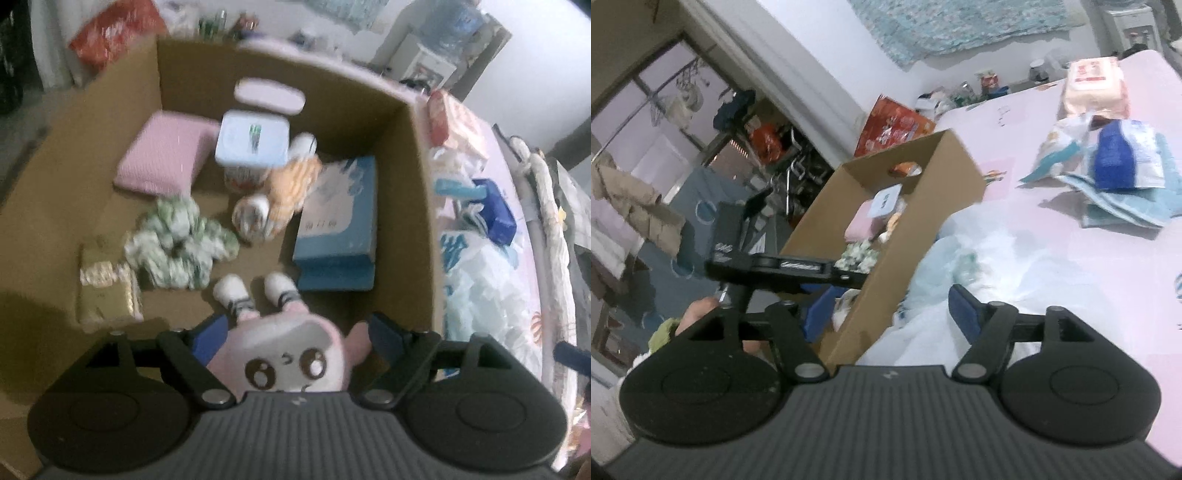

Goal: Organize soft objects
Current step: 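Move the left tool to the bed and grasp the blue-and-white wipes pack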

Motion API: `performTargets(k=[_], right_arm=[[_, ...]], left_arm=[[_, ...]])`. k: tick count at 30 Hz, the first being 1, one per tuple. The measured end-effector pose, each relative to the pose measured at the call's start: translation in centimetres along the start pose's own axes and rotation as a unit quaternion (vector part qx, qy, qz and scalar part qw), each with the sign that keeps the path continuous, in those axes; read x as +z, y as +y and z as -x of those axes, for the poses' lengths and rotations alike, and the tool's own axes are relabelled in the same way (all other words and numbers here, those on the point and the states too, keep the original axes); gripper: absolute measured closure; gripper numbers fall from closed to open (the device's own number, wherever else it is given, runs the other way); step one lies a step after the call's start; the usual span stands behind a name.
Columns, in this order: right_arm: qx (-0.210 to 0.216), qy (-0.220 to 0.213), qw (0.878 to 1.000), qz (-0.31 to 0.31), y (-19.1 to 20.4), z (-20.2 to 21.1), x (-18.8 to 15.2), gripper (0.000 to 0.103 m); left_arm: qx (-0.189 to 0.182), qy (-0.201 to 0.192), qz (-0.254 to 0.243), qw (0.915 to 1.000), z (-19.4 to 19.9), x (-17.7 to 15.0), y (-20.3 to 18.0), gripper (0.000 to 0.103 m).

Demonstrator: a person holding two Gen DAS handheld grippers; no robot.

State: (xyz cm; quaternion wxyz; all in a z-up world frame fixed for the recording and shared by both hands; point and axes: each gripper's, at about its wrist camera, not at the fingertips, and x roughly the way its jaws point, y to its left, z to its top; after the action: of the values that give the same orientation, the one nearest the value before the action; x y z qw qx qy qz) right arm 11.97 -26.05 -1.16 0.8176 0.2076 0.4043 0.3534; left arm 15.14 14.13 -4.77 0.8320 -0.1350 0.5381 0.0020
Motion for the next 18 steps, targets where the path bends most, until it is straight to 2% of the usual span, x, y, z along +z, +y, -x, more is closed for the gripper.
performTargets(k=[6,12,15,18], right_arm=[[-0.023,-0.037,0.998,-0.036,-4.2,2.4,0.5,0.023],[-0.046,-0.071,0.994,-0.075,-8.9,3.7,1.0,0.022],[-0.056,-0.084,0.991,-0.087,-11.2,3.5,2.0,0.022],[-0.055,-0.098,0.988,-0.103,-13.4,3.1,3.0,0.022]], left_arm=[[0.040,-0.073,-0.051,0.9953,3.7,0.5,-2.9,0.015],[0.064,-0.154,-0.098,0.9812,6.5,1.9,-7.4,0.011],[0.053,-0.166,-0.143,0.9742,6.4,2.6,-10.7,0.010],[0.034,-0.154,-0.194,0.9682,4.8,3.5,-15.1,0.010]])
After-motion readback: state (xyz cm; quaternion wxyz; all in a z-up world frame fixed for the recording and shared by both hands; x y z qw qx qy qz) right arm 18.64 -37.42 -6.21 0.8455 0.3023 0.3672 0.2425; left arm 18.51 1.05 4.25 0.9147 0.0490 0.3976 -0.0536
